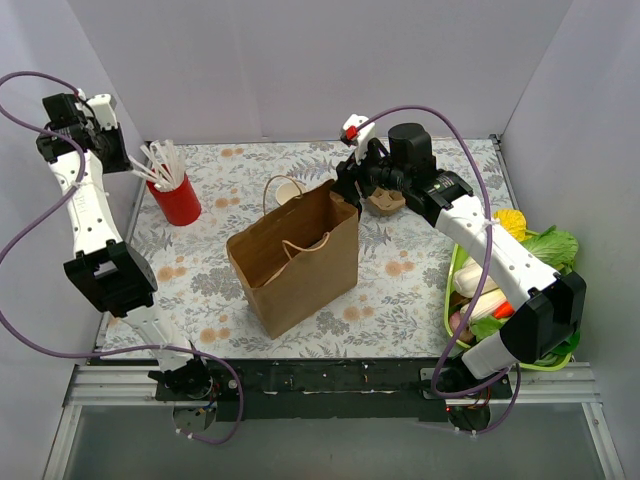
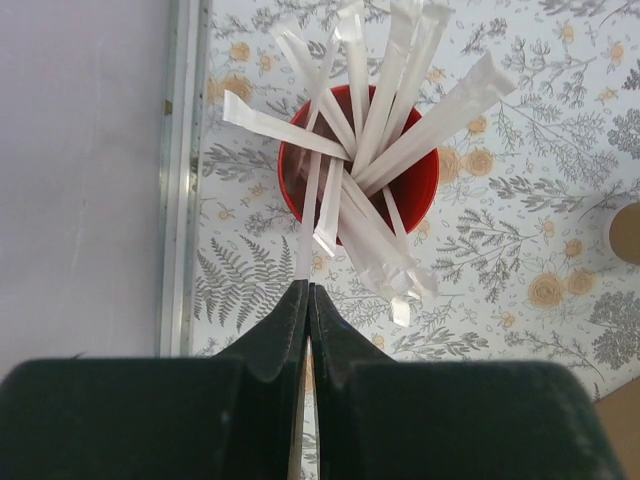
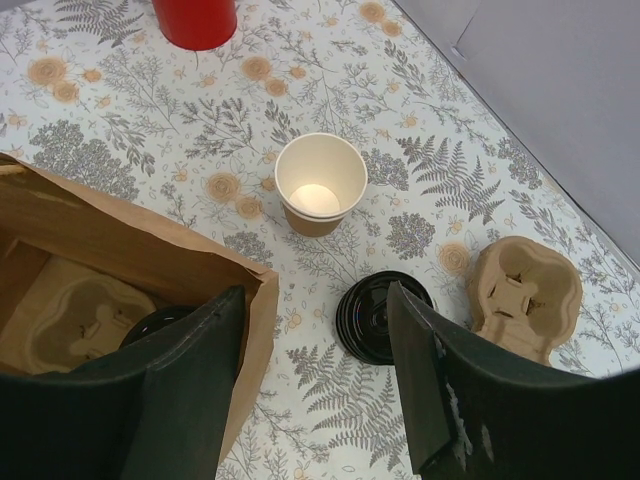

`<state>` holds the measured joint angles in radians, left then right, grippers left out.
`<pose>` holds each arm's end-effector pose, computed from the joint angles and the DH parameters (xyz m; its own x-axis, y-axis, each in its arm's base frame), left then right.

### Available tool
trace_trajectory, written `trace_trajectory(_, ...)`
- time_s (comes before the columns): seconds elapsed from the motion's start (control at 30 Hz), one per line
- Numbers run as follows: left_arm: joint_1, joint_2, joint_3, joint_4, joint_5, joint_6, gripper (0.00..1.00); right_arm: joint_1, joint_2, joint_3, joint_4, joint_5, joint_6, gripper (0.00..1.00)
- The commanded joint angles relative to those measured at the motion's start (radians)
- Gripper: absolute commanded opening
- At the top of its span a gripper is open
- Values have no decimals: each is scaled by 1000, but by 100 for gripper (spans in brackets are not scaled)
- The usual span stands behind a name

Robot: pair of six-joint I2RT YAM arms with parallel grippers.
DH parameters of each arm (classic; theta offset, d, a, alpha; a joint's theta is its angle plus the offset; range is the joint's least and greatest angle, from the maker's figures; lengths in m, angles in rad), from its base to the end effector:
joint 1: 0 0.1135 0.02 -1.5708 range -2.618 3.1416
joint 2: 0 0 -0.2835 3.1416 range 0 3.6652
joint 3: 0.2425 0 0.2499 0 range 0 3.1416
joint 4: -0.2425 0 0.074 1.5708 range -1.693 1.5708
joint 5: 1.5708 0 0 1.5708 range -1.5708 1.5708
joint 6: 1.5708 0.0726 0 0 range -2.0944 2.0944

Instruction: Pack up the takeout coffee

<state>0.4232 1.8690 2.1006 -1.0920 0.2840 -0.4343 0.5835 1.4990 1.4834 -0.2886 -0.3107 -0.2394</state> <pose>0.3907 0.1537 0.3896 -0.5313 -0.6823 -0.5022 -0.4973 0.7311 -0.4671 0.3047 0.2277 0.4096 -0.0607 -0.3106 -0.9486 -0.8054 0.5767 -0.1373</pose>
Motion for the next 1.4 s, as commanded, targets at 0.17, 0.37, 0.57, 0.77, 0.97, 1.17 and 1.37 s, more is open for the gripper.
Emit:
trace_trajectory(0.17,-3,-119,170,-31,-22,3,0,-4,15,66,-6,7,-15,66)
trace_trajectory(0.37,-1,-206,200,-19,-32,9,0,-5,29,115,-37,18,-38,66)
trace_trajectory(0.57,-3,-290,208,12,-58,16,0,-4,56,182,-76,53,-70,66)
trace_trajectory(0.77,-3,-356,231,58,-16,-20,0,-13,79,236,-95,100,-66,66)
trace_trajectory(0.97,-3,-574,-52,329,476,-135,0,-27,92,317,-113,117,-35,66)
trace_trajectory(1.17,-1,-751,-312,684,911,-430,0,-27,104,354,-153,122,-2,66)
trace_trajectory(1.37,-3,-772,-373,801,1254,-652,0,-76,93,351,-150,174,72,66)
